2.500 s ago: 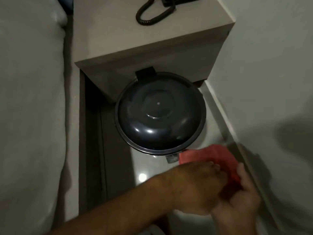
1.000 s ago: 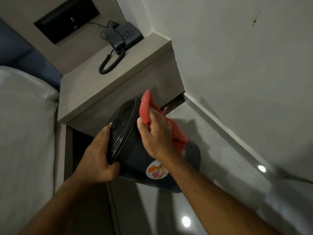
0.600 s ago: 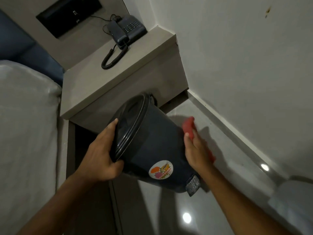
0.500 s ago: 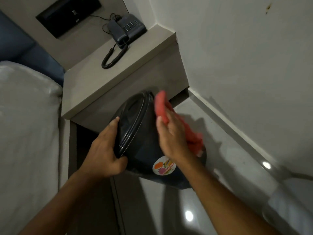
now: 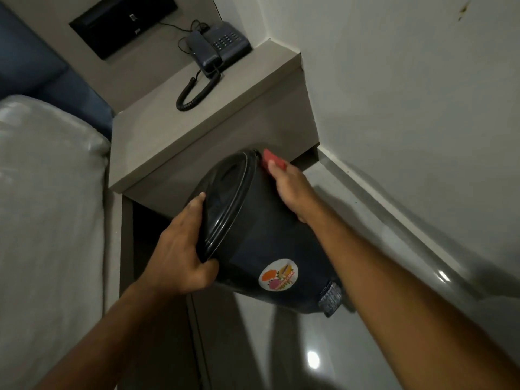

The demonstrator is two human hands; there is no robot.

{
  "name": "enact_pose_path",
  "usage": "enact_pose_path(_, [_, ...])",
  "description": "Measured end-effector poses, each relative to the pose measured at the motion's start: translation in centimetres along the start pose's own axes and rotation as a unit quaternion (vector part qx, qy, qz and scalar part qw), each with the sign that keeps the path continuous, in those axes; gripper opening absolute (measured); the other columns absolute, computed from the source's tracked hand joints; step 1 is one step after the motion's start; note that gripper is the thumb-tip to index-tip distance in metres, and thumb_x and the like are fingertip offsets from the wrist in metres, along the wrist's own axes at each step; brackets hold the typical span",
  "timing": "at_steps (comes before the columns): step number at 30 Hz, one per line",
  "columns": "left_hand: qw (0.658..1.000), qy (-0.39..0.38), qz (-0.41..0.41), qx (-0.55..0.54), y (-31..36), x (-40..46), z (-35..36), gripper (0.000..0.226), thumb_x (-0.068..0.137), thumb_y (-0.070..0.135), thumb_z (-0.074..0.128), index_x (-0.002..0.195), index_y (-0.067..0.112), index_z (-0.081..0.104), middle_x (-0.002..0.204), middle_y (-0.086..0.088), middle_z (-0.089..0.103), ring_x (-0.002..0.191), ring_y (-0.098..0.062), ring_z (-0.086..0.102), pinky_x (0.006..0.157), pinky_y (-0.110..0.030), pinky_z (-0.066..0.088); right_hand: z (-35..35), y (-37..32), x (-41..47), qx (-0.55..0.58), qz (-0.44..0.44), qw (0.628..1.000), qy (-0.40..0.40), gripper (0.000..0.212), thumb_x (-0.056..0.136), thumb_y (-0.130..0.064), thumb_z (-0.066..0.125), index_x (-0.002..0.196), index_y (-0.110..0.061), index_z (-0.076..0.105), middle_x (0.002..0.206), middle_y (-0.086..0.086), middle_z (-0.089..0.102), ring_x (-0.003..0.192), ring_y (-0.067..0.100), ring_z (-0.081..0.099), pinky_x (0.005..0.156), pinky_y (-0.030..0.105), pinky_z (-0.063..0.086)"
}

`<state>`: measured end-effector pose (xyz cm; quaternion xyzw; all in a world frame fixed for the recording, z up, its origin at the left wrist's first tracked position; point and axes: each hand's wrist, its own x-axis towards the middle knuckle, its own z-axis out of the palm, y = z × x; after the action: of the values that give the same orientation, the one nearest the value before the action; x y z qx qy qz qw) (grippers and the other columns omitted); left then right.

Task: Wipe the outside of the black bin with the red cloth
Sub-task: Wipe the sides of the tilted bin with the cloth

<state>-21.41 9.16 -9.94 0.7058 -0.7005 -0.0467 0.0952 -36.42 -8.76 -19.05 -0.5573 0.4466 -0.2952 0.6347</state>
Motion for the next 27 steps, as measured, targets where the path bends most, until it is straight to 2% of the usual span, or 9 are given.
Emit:
enact_pose_path(4, [0.999, 0.005, -0.029, 0.013, 0.1, 0.2, 0.0, 0.106, 0.061, 0.052, 0.054, 0.151, 0.003, 0.024, 0.132, -0.016, 0.054, 0.107, -0.025, 0.055, 0.082, -0.022, 0.041, 3.4, 0.5, -5.8, -0.055, -0.2, 0.973, 0.096, 0.044, 0.1, -0.052, 0.035, 0.138, -0.033, 0.049, 0.129, -0.006, 0.062, 0.121, -0.008, 0.046, 0.116, 0.052, 0.031])
enact_pose_path(6, [0.999, 0.007, -0.031, 0.011, -0.1, 0.3, -0.2, 0.104, 0.061, 0.051, 0.054, 0.149, 0.003, 0.028, 0.128, -0.016, 0.057, 0.101, -0.02, 0.053, 0.079, -0.015, 0.037, 3.5, 5.2, -9.4, -0.137, -0.259, 0.948, 0.128, 0.052, 0.102, -0.051, 0.034, 0.15, -0.033, 0.036, 0.151, -0.001, 0.05, 0.142, 0.008, 0.038, 0.12, 0.047, 0.022])
enact_pose_path(10, [1.0, 0.013, -0.002, 0.015, 0.4, 0.7, -0.1, 0.101, 0.063, 0.049, 0.055, 0.149, 0.002, 0.029, 0.131, -0.018, 0.057, 0.106, -0.014, 0.049, 0.087, -0.013, 0.036, -1.4, 14.2, -8.5, -0.09, 0.077, 0.98, 0.161, 0.063, 0.099, -0.063, 0.02, 0.152, -0.031, 0.032, 0.157, 0.015, 0.042, 0.144, 0.035, 0.037, 0.117, 0.058, 0.029])
enact_pose_path(12, [0.999, -0.001, 0.025, 0.039, 1.2, 1.0, 0.2, 0.103, 0.065, 0.048, 0.056, 0.151, 0.0, 0.025, 0.142, -0.024, 0.051, 0.124, -0.028, 0.052, 0.102, -0.03, 0.042, -3.1, 14.1, -6.5, -0.039, 0.225, 0.964, 0.138, 0.066, 0.101, -0.062, 0.015, 0.153, -0.027, 0.035, 0.158, 0.021, 0.038, 0.147, 0.04, 0.031, 0.119, 0.062, 0.02])
enact_pose_path(16, [0.997, -0.006, 0.014, 0.081, 1.9, 2.1, 0.3, 0.105, 0.063, 0.05, 0.054, 0.15, -0.003, 0.028, 0.139, -0.027, 0.053, 0.125, -0.042, 0.054, 0.101, -0.049, 0.047, -0.4, 5.5, -4.0, 0.004, 0.077, 0.993, 0.09, 0.075, 0.086, -0.078, 0.013, 0.151, -0.045, 0.029, 0.155, 0.004, 0.048, 0.141, 0.028, 0.044, 0.116, 0.06, 0.029])
enact_pose_path(20, [0.998, 0.02, -0.019, 0.05, 1.2, 2.1, -0.2, 0.095, 0.061, 0.052, 0.056, 0.14, 0.004, 0.039, 0.11, -0.011, 0.063, 0.088, -0.024, 0.061, 0.072, -0.024, 0.044, 3.4, -1.1, -4.6, 0.126, -0.095, 0.987, 0.041, 0.046, 0.093, -0.065, 0.033, 0.132, -0.051, 0.053, 0.109, -0.026, 0.066, 0.107, -0.004, 0.062, 0.104, 0.042, 0.048])
enact_pose_path(23, [0.998, 0.036, -0.042, 0.033, 0.7, 1.9, -0.5, 0.085, 0.059, 0.05, 0.058, 0.132, 0.009, 0.045, 0.098, 0.002, 0.058, 0.077, -0.014, 0.054, 0.065, -0.015, 0.037, 4.2, 2.4, -7.8, -0.057, -0.234, 0.966, 0.094, 0.053, 0.103, -0.043, 0.035, 0.155, -0.031, 0.032, 0.148, -0.015, 0.051, 0.141, 0.004, 0.039, 0.117, 0.042, 0.032])
enact_pose_path(25, [0.997, 0.039, -0.057, 0.034, 0.9, 2.1, -0.7, 0.078, 0.058, 0.044, 0.062, 0.127, 0.01, 0.048, 0.097, 0.003, 0.058, 0.079, -0.02, 0.057, 0.066, -0.026, 0.043, 2.9, 7.3, -8.8, -0.151, -0.186, 0.963, 0.119, 0.064, 0.101, -0.05, 0.03, 0.158, -0.024, 0.022, 0.163, 0.006, 0.035, 0.149, 0.017, 0.026, 0.121, 0.049, 0.025])
enact_pose_path(27, [0.995, 0.036, -0.078, 0.051, 1.6, 2.5, -0.9, 0.066, 0.058, 0.04, 0.063, 0.116, 0.012, 0.051, 0.091, 0.002, 0.059, 0.076, -0.024, 0.06, 0.069, -0.034, 0.048, 0.6, 10.7, -8.8, -0.146, -0.035, 0.981, 0.126, 0.063, 0.101, -0.057, 0.026, 0.156, -0.026, 0.027, 0.156, 0.009, 0.044, 0.141, 0.025, 0.041, 0.116, 0.051, 0.033])
